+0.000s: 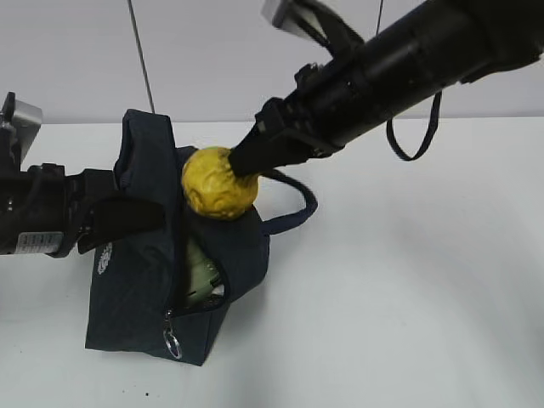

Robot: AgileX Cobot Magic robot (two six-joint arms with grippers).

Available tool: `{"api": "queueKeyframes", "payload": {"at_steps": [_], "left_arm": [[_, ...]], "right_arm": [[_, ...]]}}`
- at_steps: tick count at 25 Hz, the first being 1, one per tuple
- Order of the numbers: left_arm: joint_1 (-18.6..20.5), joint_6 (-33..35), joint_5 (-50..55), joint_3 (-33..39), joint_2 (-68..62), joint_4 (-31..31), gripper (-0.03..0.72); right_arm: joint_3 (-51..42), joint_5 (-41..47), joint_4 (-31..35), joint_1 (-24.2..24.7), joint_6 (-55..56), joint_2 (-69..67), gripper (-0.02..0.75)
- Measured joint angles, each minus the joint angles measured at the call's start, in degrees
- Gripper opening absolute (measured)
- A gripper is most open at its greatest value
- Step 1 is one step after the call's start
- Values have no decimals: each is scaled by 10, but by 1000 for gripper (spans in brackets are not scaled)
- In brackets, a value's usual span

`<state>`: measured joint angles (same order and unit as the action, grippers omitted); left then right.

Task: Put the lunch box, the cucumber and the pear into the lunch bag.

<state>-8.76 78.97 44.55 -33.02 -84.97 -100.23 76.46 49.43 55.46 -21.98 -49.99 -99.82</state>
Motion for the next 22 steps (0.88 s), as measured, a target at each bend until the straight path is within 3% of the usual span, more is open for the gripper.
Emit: {"api": "queueKeyframes", "payload": {"at_steps": [13, 22], "left_arm": [[0, 0, 5, 0, 0, 0, -20], [0, 0, 14, 0, 0, 0, -20]], "right_arm": [[1, -2, 21, -47, -75, -76, 261], [1, 74, 49, -51, -123, -78, 261]]}}
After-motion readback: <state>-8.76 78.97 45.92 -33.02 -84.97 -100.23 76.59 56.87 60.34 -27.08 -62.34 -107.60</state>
